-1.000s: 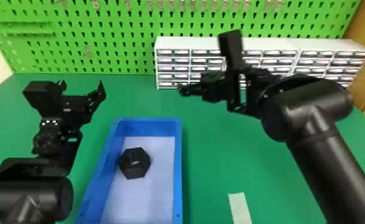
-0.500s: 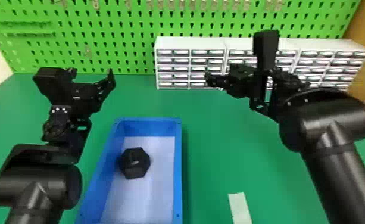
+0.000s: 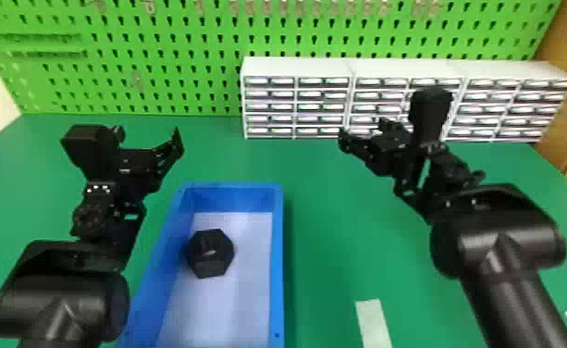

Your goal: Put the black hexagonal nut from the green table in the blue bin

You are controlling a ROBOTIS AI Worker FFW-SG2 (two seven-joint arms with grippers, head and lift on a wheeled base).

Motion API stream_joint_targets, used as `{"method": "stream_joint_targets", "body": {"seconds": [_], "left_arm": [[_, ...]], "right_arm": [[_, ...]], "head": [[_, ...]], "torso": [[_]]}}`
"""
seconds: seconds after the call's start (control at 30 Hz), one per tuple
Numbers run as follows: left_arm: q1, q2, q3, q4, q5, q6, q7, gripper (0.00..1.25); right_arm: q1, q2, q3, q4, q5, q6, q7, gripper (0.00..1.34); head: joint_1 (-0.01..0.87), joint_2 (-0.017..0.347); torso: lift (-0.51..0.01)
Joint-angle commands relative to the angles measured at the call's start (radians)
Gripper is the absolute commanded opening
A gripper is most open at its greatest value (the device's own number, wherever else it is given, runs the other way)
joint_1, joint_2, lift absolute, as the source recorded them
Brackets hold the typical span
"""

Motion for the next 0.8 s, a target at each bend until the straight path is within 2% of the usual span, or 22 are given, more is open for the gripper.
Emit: {"method": "stream_joint_targets", "body": {"seconds": [0.0, 0.13, 0.23, 0.53, 0.77], "left_arm": [[0.003, 0.0, -0.011, 0.015, -0.005, 0.002, 0.0, 1.01], [0.017, 0.0, -0.011, 0.022, -0.008, 0.002, 0.0, 1.01], [0.028, -0.003, -0.006, 0.033, -0.011, 0.002, 0.0, 1.01], [0.048, -0.005, -0.012, 0.082, -0.005, 0.002, 0.0, 1.01], [0.056, -0.006, -0.015, 0.093, -0.003, 0.002, 0.0, 1.01]], "right_arm": [[0.048, 0.009, -0.009, 0.028, 0.006, -0.097, -0.031, 1.01], [0.092, 0.023, -0.035, 0.032, 0.034, -0.14, -0.054, 1.01], [0.127, 0.045, -0.06, 0.038, 0.068, -0.197, -0.088, 1.01], [0.163, 0.043, -0.067, 0.103, 0.086, -0.307, -0.13, 1.01], [0.193, 0.051, -0.074, 0.117, 0.1, -0.379, -0.211, 1.01]], "head": [[0.686, 0.051], [0.686, 0.051], [0.686, 0.051], [0.686, 0.051], [0.686, 0.051]], "torso": [[-0.096], [-0.096], [-0.096], [-0.096], [-0.096]]}}
